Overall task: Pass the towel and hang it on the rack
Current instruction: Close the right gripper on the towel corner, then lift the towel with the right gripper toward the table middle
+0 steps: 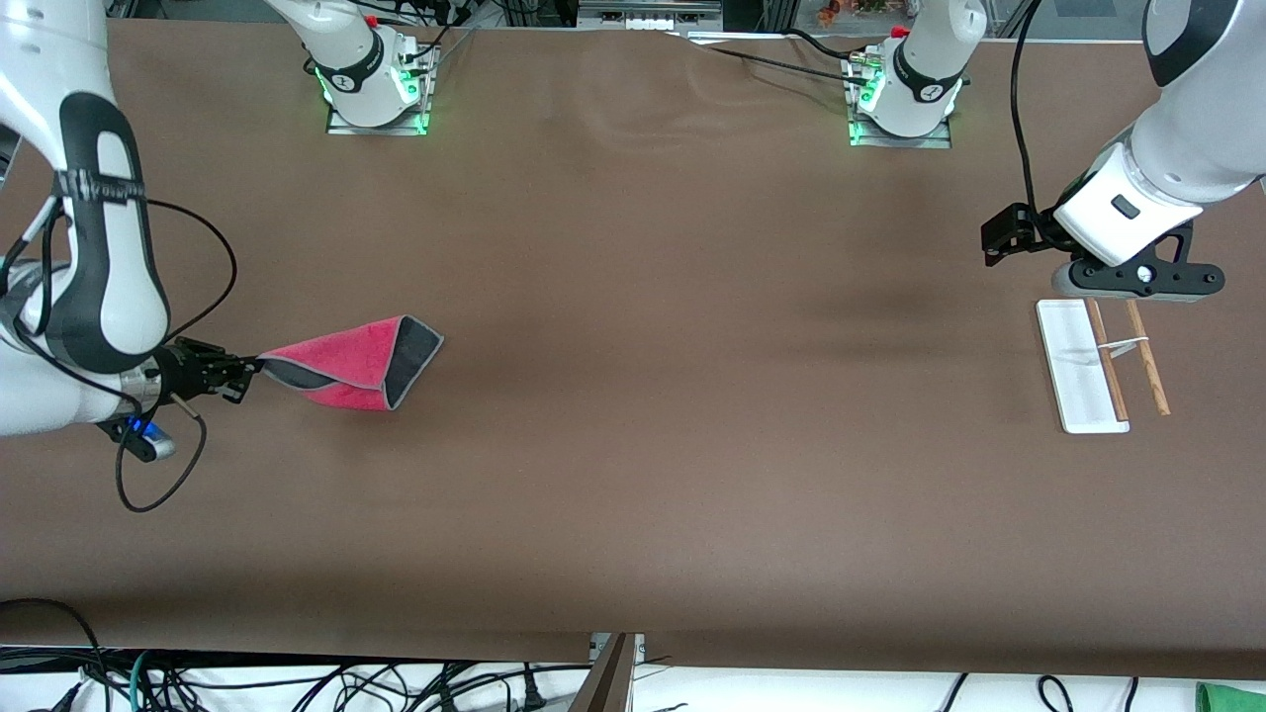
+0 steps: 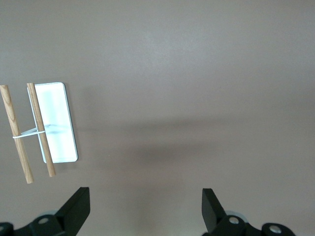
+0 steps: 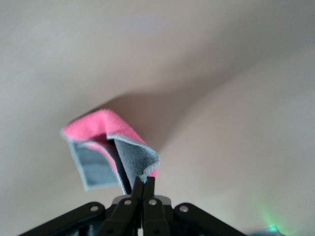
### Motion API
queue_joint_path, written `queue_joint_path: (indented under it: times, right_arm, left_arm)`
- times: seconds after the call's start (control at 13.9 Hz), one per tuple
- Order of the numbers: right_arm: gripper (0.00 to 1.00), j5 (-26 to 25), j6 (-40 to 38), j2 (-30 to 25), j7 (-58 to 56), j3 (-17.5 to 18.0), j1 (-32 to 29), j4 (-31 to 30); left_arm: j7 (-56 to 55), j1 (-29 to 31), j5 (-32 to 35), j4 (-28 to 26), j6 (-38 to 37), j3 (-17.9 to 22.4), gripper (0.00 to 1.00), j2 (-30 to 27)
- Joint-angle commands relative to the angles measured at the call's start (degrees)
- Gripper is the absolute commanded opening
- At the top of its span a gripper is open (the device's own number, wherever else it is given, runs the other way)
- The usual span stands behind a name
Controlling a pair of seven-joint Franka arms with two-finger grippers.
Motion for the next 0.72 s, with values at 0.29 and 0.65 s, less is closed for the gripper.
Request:
queue_joint_path:
  times: [0.29,0.65]
  right_arm:
    - [0.0,-1.89,-8.28,-9.34,11.34,-0.01,13.99,-0.59]
    - [0.0,-2.15,-12.84,-11.02,13.55,-0.09,27.69,4.75]
  left_arm:
    - [4.16,2.0,-0.81,0.99,-0.69,-0.26,1.0,-0.41]
    - [6.55,4.02,-5.73,2.05,-1.3,-0.17,1.0,-0.5]
